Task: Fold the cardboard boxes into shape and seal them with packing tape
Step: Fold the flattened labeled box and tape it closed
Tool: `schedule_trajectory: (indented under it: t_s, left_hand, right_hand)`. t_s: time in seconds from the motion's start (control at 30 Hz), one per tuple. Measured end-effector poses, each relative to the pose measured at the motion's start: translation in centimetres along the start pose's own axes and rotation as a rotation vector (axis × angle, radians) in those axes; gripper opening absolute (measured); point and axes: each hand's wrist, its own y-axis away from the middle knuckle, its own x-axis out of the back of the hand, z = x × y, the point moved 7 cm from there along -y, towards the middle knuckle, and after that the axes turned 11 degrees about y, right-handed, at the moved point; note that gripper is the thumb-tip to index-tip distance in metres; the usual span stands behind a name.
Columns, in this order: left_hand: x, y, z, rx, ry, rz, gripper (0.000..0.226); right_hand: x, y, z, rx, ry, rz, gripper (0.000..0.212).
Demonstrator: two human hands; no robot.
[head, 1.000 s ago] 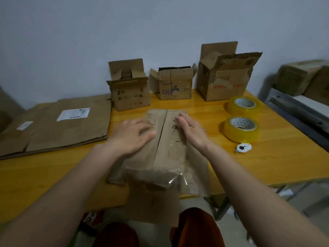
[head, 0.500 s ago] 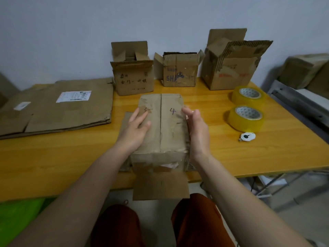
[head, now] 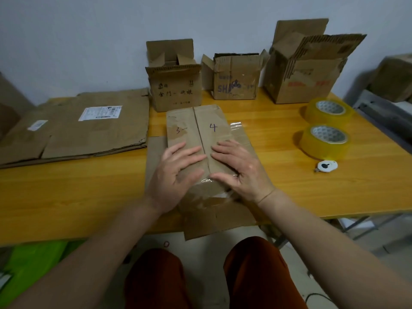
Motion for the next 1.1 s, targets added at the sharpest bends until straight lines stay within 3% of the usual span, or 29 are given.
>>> schedule_trajectory:
  t_s: [0.17, 0.27, 0.37, 0.47, 0.6, 0.67, 0.87, 1.1]
  left_hand:
    - [0.0, 0.7, -0.3, -0.137, -0.118, 0.014, 0.062]
    - [-0.1, 0.9, -0.8, -0.134, -0.111, 0.042, 0.065]
    - [-0.2, 1.2, -1.6, -0.118, -0.112, 0.022, 0.086]
    - [-0.1, 1.8, -2.0, -0.128, -0.106, -0.063, 0.105]
    - [0.3, 2.3, -2.3, -0.140, -0.141, -0.175, 0.112]
    - [0.9, 2.5, -2.3, -0.155, -0.164, -0.223, 0.107]
    - [3.0, 1.6, -2.5, -0.161, -0.095, -0.250, 0.055]
    - [2.6, 1.4, -2.2, -0.266, -0.143, -0.148, 0.058]
  right_hand:
    - [-0.5, -0.4, 0.8, 0.121, 0.060, -0.112, 0.060]
    - [-0.6, -0.5, 1.1, 0.096, 0.063, -0.198, 0.061]
    - [-0.3, -0.6, 1.1, 0.037, 0.091, -0.327, 0.070]
    - [-0.6, -1.1, 0.3, -0.043, 0.328, -0.459, 0.093]
    - [-1.9, -1.9, -2.3, -0.073, 0.586, -0.417, 0.102]
    - [-2.2, -1.9, -2.1, -0.053, 0.577, -0.437, 0.097]
    - [-2.0, -1.6, -0.4, -0.040, 0.417, -0.556, 0.088]
    - [-1.9, -1.7, -0.3, -0.086, 0.408, -0.567, 0.088]
